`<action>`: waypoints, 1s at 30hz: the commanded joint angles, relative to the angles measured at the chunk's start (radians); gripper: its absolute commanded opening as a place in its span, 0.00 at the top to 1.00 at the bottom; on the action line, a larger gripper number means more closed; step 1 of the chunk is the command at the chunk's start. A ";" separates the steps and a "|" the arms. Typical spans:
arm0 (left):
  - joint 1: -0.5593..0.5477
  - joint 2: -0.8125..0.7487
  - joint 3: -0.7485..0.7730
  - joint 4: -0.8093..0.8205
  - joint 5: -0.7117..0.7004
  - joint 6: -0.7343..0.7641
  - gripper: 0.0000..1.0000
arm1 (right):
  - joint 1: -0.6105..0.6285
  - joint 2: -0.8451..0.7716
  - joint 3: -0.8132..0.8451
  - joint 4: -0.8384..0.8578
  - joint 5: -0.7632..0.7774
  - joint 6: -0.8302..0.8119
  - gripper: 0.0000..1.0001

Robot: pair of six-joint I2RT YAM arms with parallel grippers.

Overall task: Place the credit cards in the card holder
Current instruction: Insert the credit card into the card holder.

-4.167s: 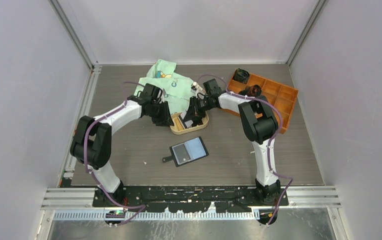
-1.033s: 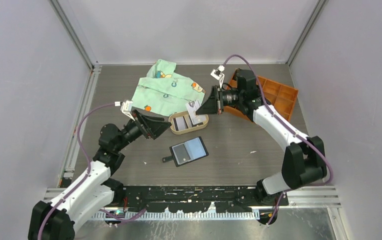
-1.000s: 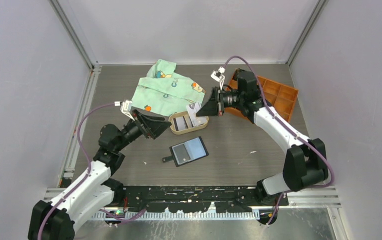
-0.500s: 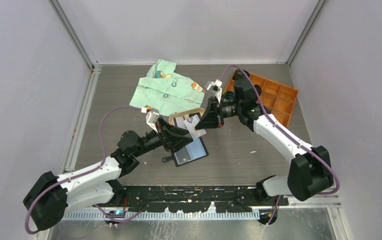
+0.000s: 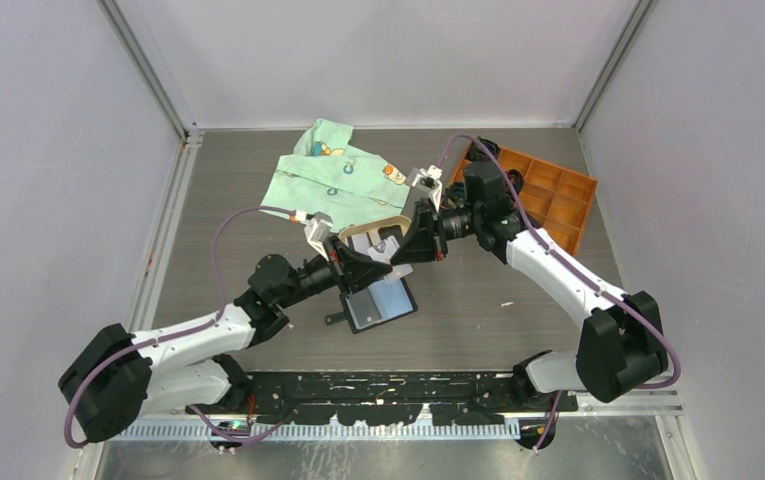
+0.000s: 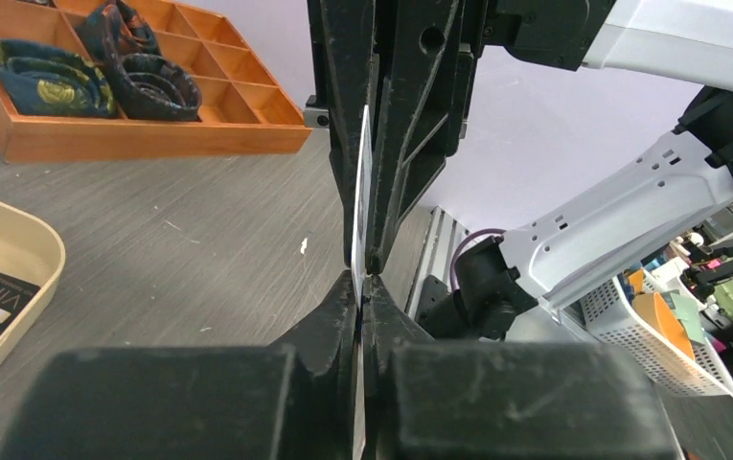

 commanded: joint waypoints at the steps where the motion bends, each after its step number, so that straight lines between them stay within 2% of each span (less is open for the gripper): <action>1: -0.005 -0.003 0.051 0.041 0.005 0.039 1.00 | 0.006 -0.039 0.014 0.010 -0.018 -0.031 0.90; 3: -0.005 -0.019 0.051 -0.004 0.004 0.058 1.00 | 0.006 -0.039 0.015 -0.005 -0.012 -0.047 0.82; 5: -0.005 -0.050 0.050 -0.078 0.002 0.091 1.00 | 0.005 -0.042 0.022 -0.058 -0.010 -0.107 0.66; 7: -0.005 -0.090 0.048 -0.162 0.009 0.147 1.00 | -0.002 -0.050 0.043 -0.185 -0.011 -0.247 0.52; 8: -0.005 -0.113 0.049 -0.212 0.018 0.175 1.00 | -0.006 -0.054 0.058 -0.267 -0.007 -0.369 0.44; 11: -0.005 -0.160 0.065 -0.362 0.082 0.259 1.00 | -0.015 -0.069 0.065 -0.442 -0.003 -0.597 0.32; 14: -0.005 -0.174 0.089 -0.464 0.168 0.321 1.00 | -0.016 -0.067 0.034 -0.485 -0.006 -0.703 0.30; 18: -0.005 -0.146 0.127 -0.535 0.264 0.368 1.00 | -0.011 -0.054 0.006 -0.456 -0.005 -0.712 0.32; 22: -0.005 -0.112 0.153 -0.556 0.283 0.392 1.00 | 0.002 -0.052 0.001 -0.432 0.012 -0.683 0.34; 30: -0.005 -0.052 0.203 -0.602 0.287 0.432 1.00 | 0.036 -0.036 -0.011 -0.383 0.032 -0.627 0.47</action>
